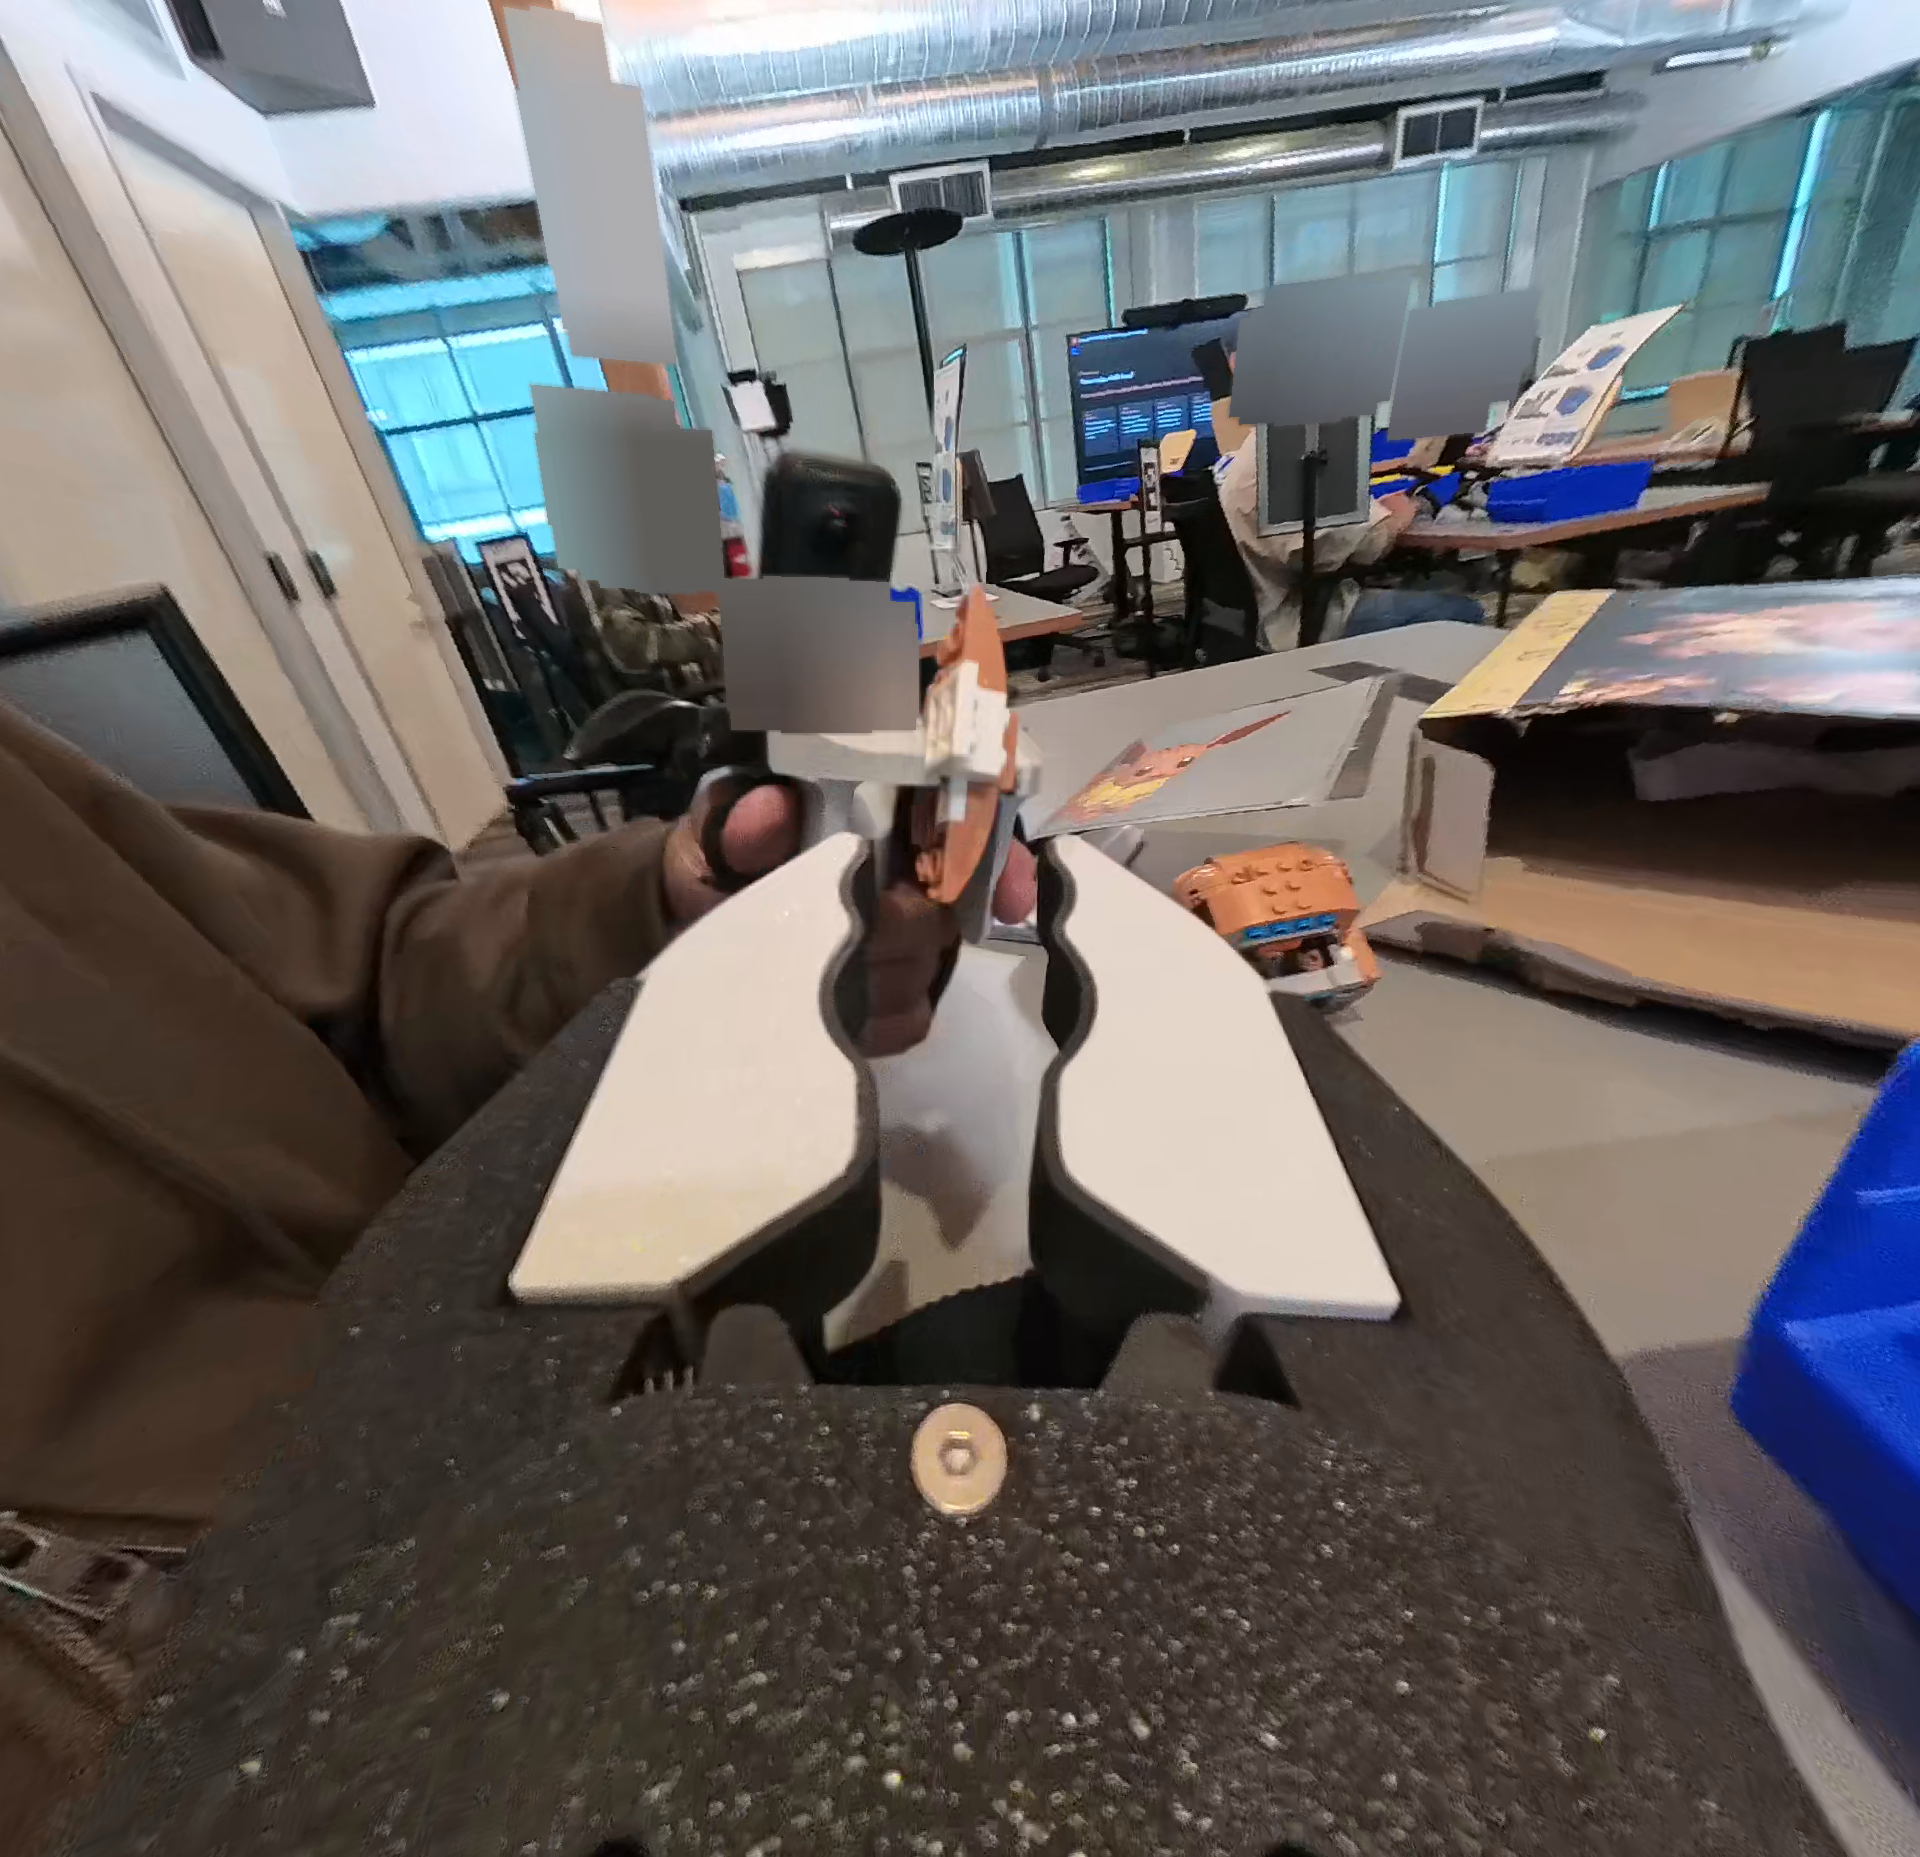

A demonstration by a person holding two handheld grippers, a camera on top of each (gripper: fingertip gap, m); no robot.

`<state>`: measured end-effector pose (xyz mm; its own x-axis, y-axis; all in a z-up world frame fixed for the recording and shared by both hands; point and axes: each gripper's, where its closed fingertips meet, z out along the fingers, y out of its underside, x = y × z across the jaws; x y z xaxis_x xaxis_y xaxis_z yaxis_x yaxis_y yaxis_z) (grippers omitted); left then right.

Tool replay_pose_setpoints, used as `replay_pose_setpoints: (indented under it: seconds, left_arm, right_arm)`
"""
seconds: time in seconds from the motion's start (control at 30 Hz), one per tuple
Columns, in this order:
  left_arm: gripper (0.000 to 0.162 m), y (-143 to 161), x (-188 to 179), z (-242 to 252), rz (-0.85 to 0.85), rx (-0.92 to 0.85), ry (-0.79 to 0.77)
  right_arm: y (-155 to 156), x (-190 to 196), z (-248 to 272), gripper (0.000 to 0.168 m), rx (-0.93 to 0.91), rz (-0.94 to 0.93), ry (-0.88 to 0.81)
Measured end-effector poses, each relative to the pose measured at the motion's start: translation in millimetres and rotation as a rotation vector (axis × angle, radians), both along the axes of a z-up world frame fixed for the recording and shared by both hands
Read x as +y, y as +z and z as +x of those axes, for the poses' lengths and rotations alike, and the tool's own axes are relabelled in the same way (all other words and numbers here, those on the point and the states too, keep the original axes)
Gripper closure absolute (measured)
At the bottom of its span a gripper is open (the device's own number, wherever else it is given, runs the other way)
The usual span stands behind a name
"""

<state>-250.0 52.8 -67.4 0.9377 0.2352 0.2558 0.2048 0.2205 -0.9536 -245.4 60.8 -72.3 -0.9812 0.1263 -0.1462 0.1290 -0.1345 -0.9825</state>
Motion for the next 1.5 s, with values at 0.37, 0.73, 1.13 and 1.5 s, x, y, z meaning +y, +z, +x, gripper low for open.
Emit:
replay_pose_setpoints:
  seconds: [0.37, 0.73, 1.13, 1.5]
  left_arm:
    - [0.149, 9, 9, 12, 0.262, -0.187, -0.071]
    - [0.146, 15, -1, 16, 0.197, -0.057, -0.025]
    - [0.141, 9, 12, 27, 0.049, 0.096, -0.024]
    - [0.143, 3, 9, 26, 0.224, -0.315, -0.281]
  right_arm:
    - [2, -15, 16, 0.157, -0.174, -0.085, 0.106]
    - [2, -2, 12, 0.162, -0.055, -0.009, 0.004]
    - [-5, -6, 24, 0.162, -0.113, 0.017, 0.079]
    - [-11, 0, 13, 0.162, 0.415, 0.255, -0.18]
